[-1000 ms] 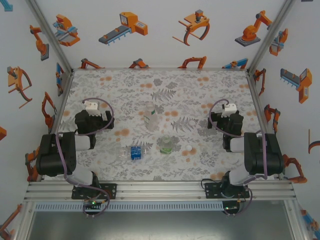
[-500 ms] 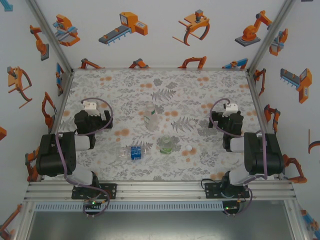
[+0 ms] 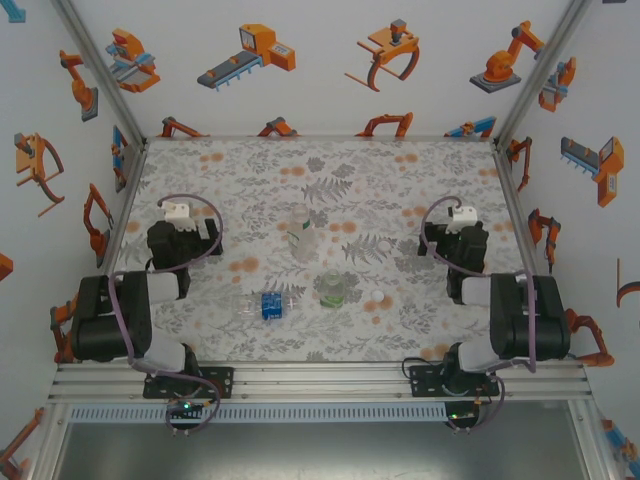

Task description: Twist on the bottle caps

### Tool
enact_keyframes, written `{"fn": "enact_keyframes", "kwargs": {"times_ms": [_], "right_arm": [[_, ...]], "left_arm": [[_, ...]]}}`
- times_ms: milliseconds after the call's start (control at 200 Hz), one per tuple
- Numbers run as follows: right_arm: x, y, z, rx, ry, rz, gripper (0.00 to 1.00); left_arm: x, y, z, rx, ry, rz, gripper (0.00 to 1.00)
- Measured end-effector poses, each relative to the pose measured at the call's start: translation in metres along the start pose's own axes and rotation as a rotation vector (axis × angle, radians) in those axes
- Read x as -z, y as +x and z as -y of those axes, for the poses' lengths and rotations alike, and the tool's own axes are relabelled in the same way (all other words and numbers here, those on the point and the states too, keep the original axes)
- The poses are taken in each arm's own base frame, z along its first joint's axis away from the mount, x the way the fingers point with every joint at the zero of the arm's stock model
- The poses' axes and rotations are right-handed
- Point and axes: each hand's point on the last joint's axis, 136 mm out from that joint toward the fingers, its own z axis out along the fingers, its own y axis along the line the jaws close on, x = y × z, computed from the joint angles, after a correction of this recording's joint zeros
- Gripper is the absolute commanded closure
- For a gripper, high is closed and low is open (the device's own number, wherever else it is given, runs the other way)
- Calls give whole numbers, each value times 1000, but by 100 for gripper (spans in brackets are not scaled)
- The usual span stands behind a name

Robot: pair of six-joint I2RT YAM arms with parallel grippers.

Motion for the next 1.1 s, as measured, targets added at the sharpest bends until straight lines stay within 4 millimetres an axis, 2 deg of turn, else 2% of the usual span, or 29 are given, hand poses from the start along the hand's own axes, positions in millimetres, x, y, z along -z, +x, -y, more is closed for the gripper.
{"fn": "enact_keyframes", "kwargs": {"times_ms": [200, 340, 416, 526, 696, 776, 976, 1101], "right_arm": [[12, -26, -3, 8, -9, 29, 8], [18, -50, -19, 22, -67, 36, 14], [25, -60, -38, 31, -134, 38, 15], [37, -69, -71, 51, -243, 24, 15], [72, -67, -137, 128, -457, -7, 15], [88, -66, -158, 149, -538, -20, 15], [133, -72, -202, 212, -746, -12, 18], [160, -70, -228, 248, -878, 7, 21]], "left_arm": [[13, -25, -2, 11, -44, 24, 3], [21, -34, 0, 28, -71, 5, 2], [25, -42, 0, 43, -76, -6, 1], [31, -67, 6, 80, -61, -20, 1], [46, -109, 26, 136, 34, -52, 1], [55, -122, 36, 147, 82, -85, 1], [95, -132, 50, 161, 146, -127, 3], [111, -132, 54, 146, 163, -121, 1]]}}
